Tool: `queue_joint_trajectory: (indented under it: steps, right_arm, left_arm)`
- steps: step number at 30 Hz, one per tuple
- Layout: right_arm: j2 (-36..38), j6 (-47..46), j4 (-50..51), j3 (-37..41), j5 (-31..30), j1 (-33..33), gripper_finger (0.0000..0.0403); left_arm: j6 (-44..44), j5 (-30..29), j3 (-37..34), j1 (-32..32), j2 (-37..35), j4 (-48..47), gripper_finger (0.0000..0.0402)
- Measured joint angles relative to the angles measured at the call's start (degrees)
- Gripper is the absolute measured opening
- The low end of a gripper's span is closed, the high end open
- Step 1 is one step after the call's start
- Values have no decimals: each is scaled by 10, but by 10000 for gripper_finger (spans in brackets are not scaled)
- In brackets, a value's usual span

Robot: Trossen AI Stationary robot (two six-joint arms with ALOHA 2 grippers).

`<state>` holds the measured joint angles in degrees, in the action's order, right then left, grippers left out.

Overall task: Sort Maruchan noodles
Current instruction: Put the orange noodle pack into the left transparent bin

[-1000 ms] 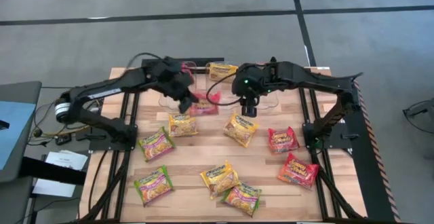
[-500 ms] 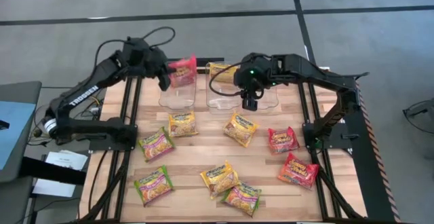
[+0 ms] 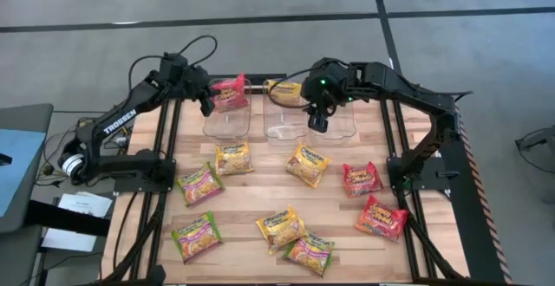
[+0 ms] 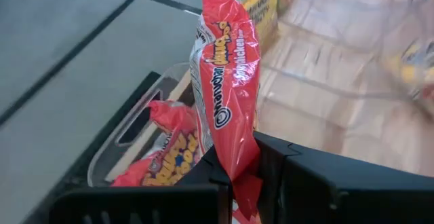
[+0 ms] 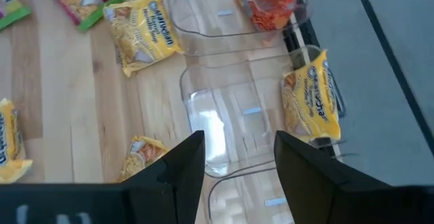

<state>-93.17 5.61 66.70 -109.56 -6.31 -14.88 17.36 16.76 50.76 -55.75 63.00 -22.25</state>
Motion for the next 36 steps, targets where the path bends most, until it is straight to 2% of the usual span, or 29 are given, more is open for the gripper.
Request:
queue_joint_trajectory:
  steps: [7, 12, 15, 24, 36]
  right_arm:
    - [0, -42, 0, 0, 0, -18, 198]
    - [0, -57, 0, 0, 0, -18, 198]
    - [0, -58, 0, 0, 0, -18, 198]
    - [0, -58, -38, 0, 0, -18, 198]
    - [0, -58, -42, 0, 0, -18, 198]
  left_arm:
    - [49, -5, -63, -1, 0, 40, 11]
    - [85, -5, -109, -1, 0, 112, 11]
    - [70, -1, -131, -1, 0, 152, 11]
    - [21, -9, -177, -1, 4, 177, 11]
    - [-4, -7, -183, -2, 93, 259, 11]
